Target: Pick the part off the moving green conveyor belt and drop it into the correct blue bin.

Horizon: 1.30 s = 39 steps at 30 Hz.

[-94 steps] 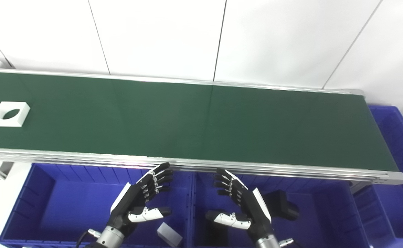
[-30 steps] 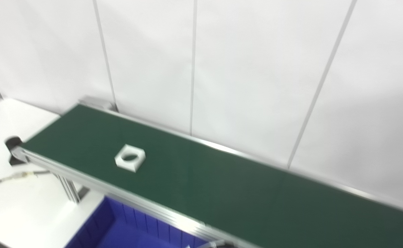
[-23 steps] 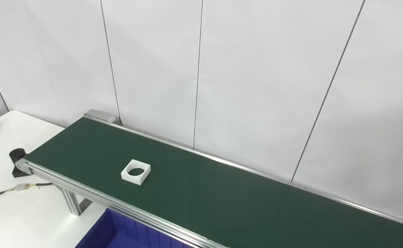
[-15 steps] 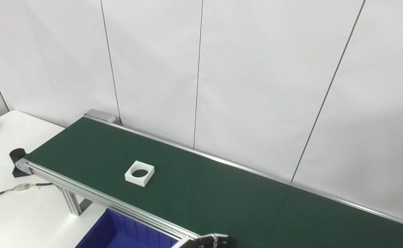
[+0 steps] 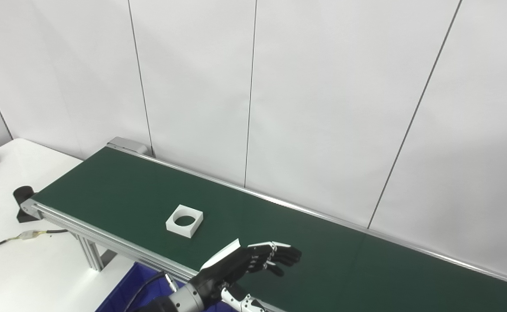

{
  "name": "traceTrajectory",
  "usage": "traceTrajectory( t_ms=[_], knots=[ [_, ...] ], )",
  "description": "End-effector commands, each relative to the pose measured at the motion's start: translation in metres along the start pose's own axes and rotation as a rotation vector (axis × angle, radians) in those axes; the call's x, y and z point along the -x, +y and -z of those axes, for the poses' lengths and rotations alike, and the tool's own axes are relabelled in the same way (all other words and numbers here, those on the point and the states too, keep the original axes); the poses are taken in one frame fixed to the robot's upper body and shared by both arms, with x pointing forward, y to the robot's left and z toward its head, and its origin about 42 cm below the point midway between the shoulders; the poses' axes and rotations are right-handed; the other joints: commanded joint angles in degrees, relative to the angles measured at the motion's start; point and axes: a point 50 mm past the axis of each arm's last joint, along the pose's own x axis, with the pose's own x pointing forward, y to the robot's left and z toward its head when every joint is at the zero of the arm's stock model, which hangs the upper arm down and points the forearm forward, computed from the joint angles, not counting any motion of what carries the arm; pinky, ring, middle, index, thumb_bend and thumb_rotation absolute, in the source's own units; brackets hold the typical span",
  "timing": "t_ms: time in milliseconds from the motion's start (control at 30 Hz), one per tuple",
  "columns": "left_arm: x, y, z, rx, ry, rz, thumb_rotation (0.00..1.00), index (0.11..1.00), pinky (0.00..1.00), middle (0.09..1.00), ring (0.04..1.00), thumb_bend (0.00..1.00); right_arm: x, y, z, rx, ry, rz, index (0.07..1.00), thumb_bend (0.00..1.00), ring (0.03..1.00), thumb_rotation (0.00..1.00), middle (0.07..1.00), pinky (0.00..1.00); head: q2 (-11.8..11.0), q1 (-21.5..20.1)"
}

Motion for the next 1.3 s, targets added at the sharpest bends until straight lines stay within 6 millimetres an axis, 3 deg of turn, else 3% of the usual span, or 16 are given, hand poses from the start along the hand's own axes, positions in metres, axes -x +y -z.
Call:
traceTrajectory(
  t_ms=[0, 133, 267, 500, 567, 733, 1033, 1267],
  knots=[
    [-0.010, 0.020, -0.018, -0.120, -0.043, -0.030, 0.19, 0.819, 0.70, 0.846, 0.824, 0.87, -0.008, 0.001, -0.011, -0.004, -0.078, 0.007, 0.945, 0.70, 0.851, 0.25, 0.886, 0.81, 0.22, -0.35],
    [-0.022, 0.032, -0.018, -0.260, -0.023, -0.041, 0.17, 0.841, 0.74, 0.853, 0.829, 0.89, -0.010, 0.002, -0.012, -0.008, -0.079, 0.008, 0.943, 0.69, 0.852, 0.24, 0.887, 0.81, 0.63, -1.33],
    [-0.038, 0.045, -0.017, -0.326, -0.014, -0.033, 0.09, 0.845, 0.75, 0.849, 0.828, 0.88, -0.012, 0.003, -0.012, -0.004, -0.086, 0.007, 0.938, 0.69, 0.845, 0.24, 0.880, 0.80, 1.13, -2.52],
    [-0.060, 0.063, -0.020, -0.450, 0.026, -0.007, 0.10, 0.859, 0.75, 0.889, 0.886, 0.87, -0.013, 0.004, -0.013, 0.002, -0.098, 0.003, 0.929, 0.70, 0.832, 0.27, 0.870, 0.78, 2.40, -6.02],
    [-0.064, 0.067, -0.022, -0.470, 0.031, -0.008, 0.06, 0.857, 0.76, 0.893, 0.893, 0.87, -0.012, 0.005, -0.013, -0.004, -0.096, 0.006, 0.918, 0.73, 0.823, 0.30, 0.859, 0.77, 2.73, -6.57],
    [-0.076, 0.075, -0.028, -0.563, 0.052, -0.010, 0.07, 0.852, 0.76, 0.891, 0.887, 0.90, -0.010, 0.005, -0.014, 0.012, -0.095, 0.007, 0.904, 0.78, 0.810, 0.33, 0.849, 0.75, 3.39, -7.83],
    [-0.088, 0.086, -0.028, -0.623, 0.093, -0.021, 0.00, 0.862, 0.77, 0.904, 0.897, 0.91, -0.011, 0.006, -0.017, 0.014, -0.105, 0.006, 0.894, 0.80, 0.801, 0.31, 0.841, 0.73, 3.77, -8.91],
    [-0.095, 0.098, -0.028, -0.754, 0.161, 0.008, 0.00, 0.867, 0.85, 0.900, 0.909, 0.92, -0.011, 0.007, -0.017, 0.015, -0.103, 0.004, 0.891, 0.80, 0.798, 0.31, 0.837, 0.73, 4.05, -9.11]
  ],
)
